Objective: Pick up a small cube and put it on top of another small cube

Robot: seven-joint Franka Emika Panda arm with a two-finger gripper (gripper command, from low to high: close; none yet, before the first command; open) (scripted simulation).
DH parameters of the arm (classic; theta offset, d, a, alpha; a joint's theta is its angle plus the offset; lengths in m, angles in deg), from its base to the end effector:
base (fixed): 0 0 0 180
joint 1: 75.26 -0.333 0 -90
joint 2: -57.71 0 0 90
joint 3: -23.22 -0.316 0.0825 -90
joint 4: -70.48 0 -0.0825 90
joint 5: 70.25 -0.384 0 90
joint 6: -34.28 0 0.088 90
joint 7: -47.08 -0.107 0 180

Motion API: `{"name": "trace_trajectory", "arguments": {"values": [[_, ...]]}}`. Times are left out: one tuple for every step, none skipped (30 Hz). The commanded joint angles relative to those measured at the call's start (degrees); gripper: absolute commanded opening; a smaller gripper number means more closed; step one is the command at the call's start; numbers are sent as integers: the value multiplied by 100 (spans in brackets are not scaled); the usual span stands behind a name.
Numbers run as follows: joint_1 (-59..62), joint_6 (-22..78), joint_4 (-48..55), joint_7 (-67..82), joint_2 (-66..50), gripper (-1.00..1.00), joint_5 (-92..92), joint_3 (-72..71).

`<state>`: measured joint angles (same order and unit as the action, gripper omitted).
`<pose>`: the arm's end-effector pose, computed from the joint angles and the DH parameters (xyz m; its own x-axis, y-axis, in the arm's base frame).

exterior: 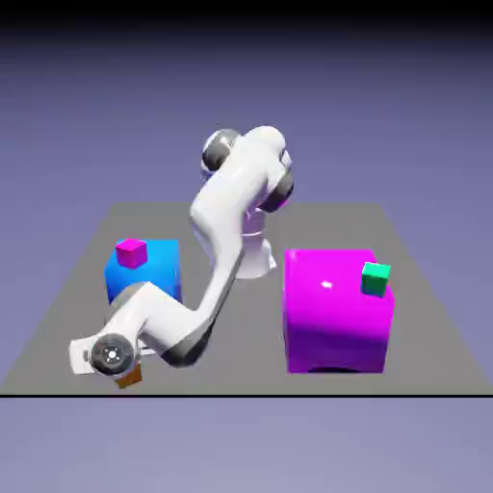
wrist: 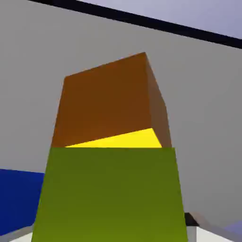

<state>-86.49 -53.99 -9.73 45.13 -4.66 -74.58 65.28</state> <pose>0.5793 -0.2537 0.1383 0.5781 -0.5853 -0.5685 -0.2381 -0.7874 0.5685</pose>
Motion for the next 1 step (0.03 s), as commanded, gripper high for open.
{"name": "trace_trajectory", "arguments": {"values": [[36, 173, 207, 10, -19, 100, 7, 3]]}}
